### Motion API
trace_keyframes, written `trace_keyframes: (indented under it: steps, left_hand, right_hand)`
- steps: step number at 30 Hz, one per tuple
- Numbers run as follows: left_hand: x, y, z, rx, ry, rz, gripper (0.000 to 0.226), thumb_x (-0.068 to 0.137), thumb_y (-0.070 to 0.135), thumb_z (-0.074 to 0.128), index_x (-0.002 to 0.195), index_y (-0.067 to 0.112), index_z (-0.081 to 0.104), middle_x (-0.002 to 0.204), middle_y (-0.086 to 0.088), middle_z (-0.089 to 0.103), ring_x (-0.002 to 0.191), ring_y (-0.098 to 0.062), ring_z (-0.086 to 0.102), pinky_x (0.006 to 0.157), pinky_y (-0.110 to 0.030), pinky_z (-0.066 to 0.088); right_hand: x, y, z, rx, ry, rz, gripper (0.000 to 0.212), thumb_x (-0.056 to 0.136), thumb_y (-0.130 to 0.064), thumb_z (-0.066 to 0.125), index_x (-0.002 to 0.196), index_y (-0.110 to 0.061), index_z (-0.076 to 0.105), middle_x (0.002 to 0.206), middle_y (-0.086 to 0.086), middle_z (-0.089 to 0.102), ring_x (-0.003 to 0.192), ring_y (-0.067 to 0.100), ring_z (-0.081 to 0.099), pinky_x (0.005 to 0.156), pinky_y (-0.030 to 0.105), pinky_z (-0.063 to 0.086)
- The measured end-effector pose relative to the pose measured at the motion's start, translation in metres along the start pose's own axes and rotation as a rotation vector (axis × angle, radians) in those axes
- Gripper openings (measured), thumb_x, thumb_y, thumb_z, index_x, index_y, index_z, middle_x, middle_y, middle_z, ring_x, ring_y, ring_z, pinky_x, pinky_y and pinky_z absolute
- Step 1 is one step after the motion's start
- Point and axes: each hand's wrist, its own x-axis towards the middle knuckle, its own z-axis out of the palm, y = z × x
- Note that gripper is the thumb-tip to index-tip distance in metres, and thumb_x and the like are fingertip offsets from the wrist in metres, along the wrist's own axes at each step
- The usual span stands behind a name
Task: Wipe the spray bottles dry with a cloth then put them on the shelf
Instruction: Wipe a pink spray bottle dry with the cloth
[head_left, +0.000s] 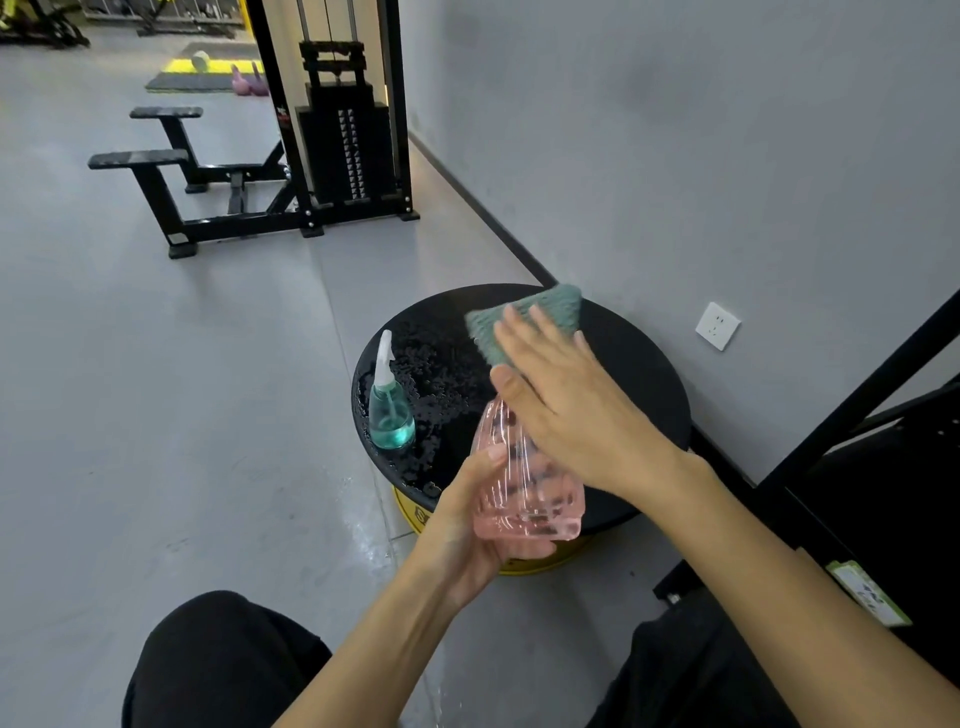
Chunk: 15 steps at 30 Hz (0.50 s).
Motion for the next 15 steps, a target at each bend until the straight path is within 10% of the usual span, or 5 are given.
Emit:
trace_keyframes:
  steps: [7,15]
  left_hand:
    - [-0.001,0.001,0.002,0.023,0.045,0.040,0.075,0.043,0.059,0.086,0.107,0.022,0.073,0.107,-0.012,0.072,0.089,-0.028,0.070,0.073,-0.043,0.056]
    - [-0.001,0.003,0.003,0.067,0.007,0.035,0.065,0.042,0.061,0.085,0.096,0.025,0.075,0.091,-0.008,0.073,0.074,-0.024,0.071,0.050,-0.031,0.057]
  right_hand:
    - [0.001,0.010,-0.004,-0.017,0.011,0.096,0.077,0.087,-0.065,0.004,0.153,-0.024,-0.002,0.159,-0.010,-0.012,0.145,0.007,-0.015,0.120,0.038,-0.004]
    - [-0.004,0.000,0.002,0.041,-0.066,-0.064,0.068,0.094,-0.057,0.013,0.153,-0.024,0.005,0.160,-0.013,-0.007,0.144,0.002,-0.016,0.120,0.036,-0.006]
